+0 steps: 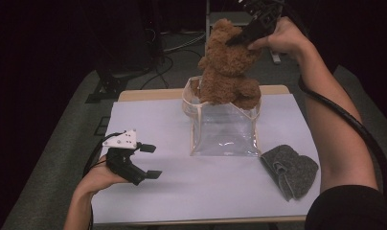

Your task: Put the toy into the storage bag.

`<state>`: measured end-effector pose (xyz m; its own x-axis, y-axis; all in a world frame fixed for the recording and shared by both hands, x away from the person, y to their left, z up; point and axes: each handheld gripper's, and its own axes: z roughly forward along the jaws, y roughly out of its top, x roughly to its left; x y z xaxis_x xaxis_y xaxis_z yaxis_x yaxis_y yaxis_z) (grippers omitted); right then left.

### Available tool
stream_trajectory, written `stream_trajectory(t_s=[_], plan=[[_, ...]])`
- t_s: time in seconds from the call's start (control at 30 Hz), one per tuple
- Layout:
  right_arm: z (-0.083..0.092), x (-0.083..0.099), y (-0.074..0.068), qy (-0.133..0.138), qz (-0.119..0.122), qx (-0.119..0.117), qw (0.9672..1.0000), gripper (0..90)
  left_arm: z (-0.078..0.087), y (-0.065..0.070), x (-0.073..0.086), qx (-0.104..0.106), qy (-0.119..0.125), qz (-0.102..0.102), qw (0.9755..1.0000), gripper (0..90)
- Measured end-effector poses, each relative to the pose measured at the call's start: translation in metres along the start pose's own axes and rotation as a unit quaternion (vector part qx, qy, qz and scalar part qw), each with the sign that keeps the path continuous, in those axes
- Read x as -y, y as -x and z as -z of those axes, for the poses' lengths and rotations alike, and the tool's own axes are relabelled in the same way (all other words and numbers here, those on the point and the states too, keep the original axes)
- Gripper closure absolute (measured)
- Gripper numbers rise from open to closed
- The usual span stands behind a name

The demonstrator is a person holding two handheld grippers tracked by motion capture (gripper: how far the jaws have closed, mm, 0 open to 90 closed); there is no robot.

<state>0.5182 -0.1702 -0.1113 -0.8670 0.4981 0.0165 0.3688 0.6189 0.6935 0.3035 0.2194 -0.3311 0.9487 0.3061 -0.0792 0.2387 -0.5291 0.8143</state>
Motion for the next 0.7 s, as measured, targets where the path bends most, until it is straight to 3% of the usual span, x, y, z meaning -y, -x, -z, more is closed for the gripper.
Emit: stream_trajectory(t_s=[0.13, 0.33, 0.47, 0.5, 0.53, 0.7], plan=[[-0.002, -0.001, -0.007, -0.019, 0.005, -0.022, 0.9996, 65.0, -0.001, 0.001, -0.002, -0.001, 0.002, -0.003, 1.0, 10.0], [0.008, -0.001, -0.012, -0.02, 0.013, -0.013, 0.9996, 64.1, -0.01, -0.004, -0.015, -0.007, 0.009, -0.024, 0.9996, 10.5], [0.013, 0.002, -0.012, -0.012, 0.011, -0.014, 0.9998, 64.1, -0.023, -0.015, -0.04, 0.001, 0.018, -0.044, 0.9989, 12.3], [0.013, 0.004, -0.012, -0.008, 0.01, -0.015, 0.9998, 64.0, -0.031, -0.022, -0.056, 0.009, 0.026, -0.058, 0.9979, 13.5], [0.013, 0.005, -0.012, -0.007, 0.01, -0.016, 0.9998, 64.0, -0.031, -0.022, -0.056, 0.009, 0.026, -0.058, 0.9979, 14.1], [0.013, 0.007, -0.011, 0.0, 0.012, -0.018, 0.9998, 64.0, -0.055, -0.045, -0.095, 0.01, 0.018, -0.085, 0.9962, 20.0]])
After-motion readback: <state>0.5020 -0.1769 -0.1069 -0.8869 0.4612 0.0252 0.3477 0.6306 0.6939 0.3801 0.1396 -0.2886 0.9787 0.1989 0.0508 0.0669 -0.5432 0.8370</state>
